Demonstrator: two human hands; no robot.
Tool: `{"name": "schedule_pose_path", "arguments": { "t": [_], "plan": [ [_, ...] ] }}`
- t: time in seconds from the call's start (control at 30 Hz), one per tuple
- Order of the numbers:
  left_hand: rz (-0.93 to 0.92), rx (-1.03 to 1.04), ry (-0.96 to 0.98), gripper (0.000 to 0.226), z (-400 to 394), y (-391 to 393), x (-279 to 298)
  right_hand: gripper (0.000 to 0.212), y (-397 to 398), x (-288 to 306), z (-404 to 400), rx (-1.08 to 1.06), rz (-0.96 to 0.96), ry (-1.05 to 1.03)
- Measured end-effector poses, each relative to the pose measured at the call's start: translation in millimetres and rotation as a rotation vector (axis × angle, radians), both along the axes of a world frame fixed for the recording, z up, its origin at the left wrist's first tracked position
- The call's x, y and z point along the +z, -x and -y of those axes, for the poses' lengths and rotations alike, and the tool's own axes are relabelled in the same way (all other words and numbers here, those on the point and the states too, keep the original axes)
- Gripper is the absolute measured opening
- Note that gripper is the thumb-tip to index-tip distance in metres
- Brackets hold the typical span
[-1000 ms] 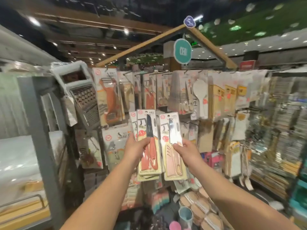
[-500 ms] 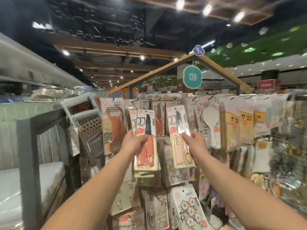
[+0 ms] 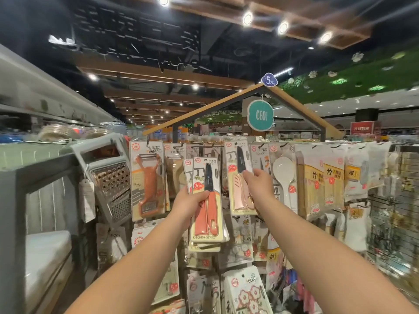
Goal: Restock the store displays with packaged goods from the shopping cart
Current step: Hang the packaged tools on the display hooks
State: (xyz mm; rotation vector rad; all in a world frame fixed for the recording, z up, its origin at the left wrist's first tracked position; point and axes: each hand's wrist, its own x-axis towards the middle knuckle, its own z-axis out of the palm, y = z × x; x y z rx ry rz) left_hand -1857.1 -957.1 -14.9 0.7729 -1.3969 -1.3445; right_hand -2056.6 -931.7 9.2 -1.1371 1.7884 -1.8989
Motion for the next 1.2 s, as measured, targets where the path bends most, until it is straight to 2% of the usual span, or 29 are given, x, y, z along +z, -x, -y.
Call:
{"name": "schedule_pose_path", "arguments": {
  "t": [0.13,0.23,0.37,0.43,0.5,0.6,0.67,0.8,0.9,1.03,1.2],
  "plan": [
    [-0.026,-0.008,-0.012,0.029,-3.6,-2.6,-6.6,0.02,1.8,7.0,3.9,-0.036,-0.039,-0.069],
    [-0.046,-0.007,-0.02,0.023,-6.2,-6.5,-6.1,0.037,-1.3,10.7,-3.2,0.007,-0.055,-0.129],
    [-0.087,-0.004,-0.032,0.024,-7.0,-12.6,-3.7,0.054,-18.5,3.0,-27.6,0.027,-0.202,-0.181],
    [-0.112,0.003,-0.037,0.021,-9.4,-14.4,-2.7,0.053,-34.3,-7.5,-41.3,0.059,-0.288,-0.144],
    [-0.128,0.015,-0.05,0.022,-12.3,-14.1,-3.1,0.042,-52.1,-19.1,-53.8,0.162,-0.34,-0.126],
    [-0.163,0.04,-0.071,0.028,-16.3,-10.1,-6.2,0.019,-74.8,-33.2,-69.2,0.349,-0.299,-0.135],
    [-0.183,0.049,-0.083,0.029,-19.8,-8.4,-8.2,0.014,-79.6,-39.0,-73.7,0.386,-0.267,-0.121],
    [-0.185,0.013,-0.067,0.033,-25.7,-3.4,-10.9,0.02,-75.6,-43.5,-76.4,0.367,-0.267,-0.139],
    [-0.168,0.012,-0.044,0.017,-34.5,3.9,-2.6,0.022,-70.1,-41.9,-77.7,0.278,-0.265,-0.136],
    [-0.075,0.057,-0.064,0.024,-36.4,13.2,6.2,0.046,-61.2,-32.4,-75.4,0.151,-0.179,-0.097],
    [-0.022,0.132,-0.087,0.013,-29.0,21.1,8.1,0.03,-34.8,-23.5,-63.5,0.092,-0.058,0.006]
  ]
}}
